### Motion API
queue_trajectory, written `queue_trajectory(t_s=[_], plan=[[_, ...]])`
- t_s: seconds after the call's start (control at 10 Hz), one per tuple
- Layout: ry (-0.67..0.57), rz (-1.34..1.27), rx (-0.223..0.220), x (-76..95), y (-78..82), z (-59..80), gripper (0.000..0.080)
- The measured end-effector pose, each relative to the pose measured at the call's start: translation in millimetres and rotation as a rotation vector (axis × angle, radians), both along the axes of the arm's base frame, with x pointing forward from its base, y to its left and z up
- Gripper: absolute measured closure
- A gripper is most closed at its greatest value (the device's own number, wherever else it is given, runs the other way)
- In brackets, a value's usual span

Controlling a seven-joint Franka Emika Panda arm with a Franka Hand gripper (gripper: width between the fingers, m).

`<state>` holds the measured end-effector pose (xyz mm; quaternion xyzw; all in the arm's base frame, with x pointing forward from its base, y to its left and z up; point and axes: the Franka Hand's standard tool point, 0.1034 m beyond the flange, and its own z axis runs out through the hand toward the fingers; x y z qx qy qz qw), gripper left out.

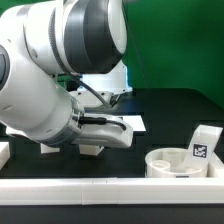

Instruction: Assemble stool

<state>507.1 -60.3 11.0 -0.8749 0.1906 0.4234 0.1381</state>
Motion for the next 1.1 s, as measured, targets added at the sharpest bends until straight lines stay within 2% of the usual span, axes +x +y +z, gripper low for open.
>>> queue_trajectory(t_s=[0.5,0.9,1.1], plan=[[0.006,-0.006,-0.003,-9.4,3.7,-10.3,0.015],[0.003,-0.005,-0.005,-8.8,4.7,-10.7,0.015],[0.004,-0.005,-0.005,-9.4,4.3,-10.9,0.04]])
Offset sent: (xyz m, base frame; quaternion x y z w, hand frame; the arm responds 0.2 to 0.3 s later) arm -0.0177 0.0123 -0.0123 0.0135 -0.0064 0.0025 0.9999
